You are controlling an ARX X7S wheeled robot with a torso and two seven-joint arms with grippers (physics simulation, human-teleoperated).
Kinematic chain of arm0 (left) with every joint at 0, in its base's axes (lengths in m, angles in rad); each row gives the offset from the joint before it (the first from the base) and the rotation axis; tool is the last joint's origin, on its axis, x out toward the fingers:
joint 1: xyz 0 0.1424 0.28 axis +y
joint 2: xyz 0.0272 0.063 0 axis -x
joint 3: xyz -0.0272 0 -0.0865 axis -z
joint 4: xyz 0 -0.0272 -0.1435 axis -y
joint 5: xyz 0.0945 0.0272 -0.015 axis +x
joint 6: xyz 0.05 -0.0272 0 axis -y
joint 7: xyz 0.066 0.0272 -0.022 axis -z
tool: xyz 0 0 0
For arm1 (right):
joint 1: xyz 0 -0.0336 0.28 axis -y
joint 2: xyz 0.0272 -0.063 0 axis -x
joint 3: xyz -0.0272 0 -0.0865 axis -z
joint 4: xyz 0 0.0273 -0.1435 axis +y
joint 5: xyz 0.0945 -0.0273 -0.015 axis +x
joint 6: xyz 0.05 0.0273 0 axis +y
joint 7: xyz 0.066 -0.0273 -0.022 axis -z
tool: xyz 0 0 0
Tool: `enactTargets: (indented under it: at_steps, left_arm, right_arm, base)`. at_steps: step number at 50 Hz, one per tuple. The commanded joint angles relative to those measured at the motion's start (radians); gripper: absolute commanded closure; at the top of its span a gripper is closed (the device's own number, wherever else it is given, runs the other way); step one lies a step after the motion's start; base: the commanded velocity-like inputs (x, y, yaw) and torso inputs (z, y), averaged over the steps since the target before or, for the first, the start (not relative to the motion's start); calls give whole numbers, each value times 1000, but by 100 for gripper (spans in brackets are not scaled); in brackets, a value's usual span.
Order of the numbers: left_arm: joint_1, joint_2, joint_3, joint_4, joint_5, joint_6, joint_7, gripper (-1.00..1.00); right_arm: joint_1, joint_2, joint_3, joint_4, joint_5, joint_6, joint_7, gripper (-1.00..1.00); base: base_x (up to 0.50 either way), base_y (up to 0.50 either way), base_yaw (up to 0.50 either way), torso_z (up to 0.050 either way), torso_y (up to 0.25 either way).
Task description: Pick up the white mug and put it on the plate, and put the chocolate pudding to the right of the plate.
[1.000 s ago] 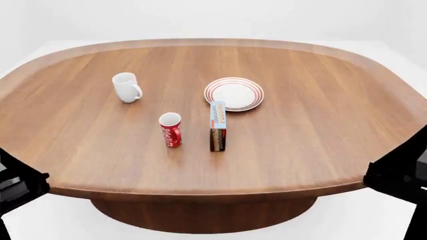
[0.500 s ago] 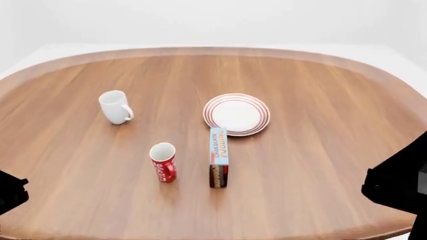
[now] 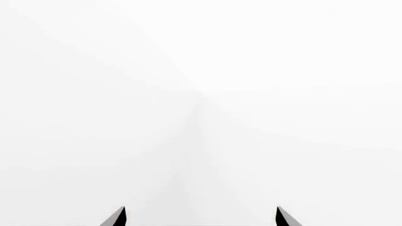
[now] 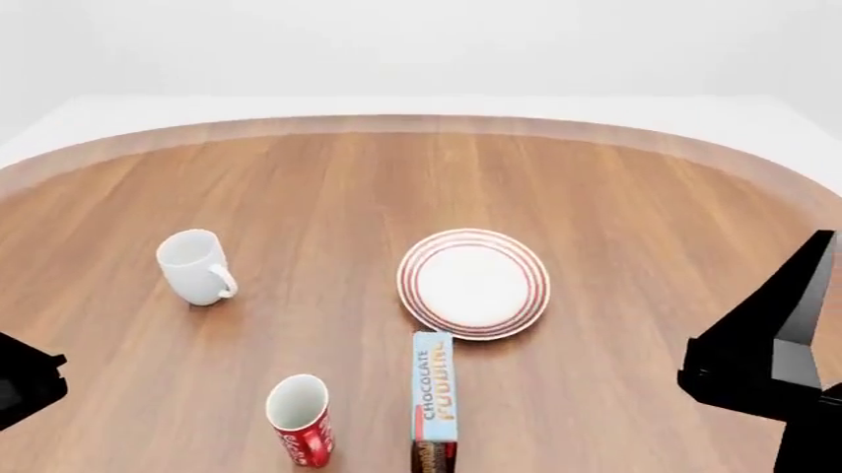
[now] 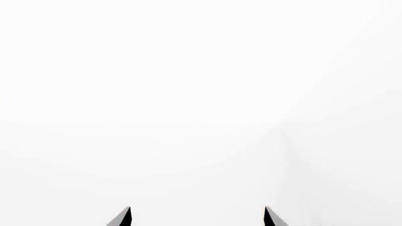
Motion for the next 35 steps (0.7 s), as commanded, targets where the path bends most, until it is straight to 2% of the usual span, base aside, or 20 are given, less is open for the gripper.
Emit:
enactTargets:
  at_steps: [1,35]
  left_arm:
    - [6,12,-13,-10,12,18,14,-100]
    - [16,-8,5,-19,3,26,-12,-100]
  right_arm:
    - [-4,-9,8,2,-17,0,-21,-100]
    - [-8,7,-16,14,-19,-5,-4,-100]
  base:
    - [500,0,0,0,0]
    - [500,0,0,0,1]
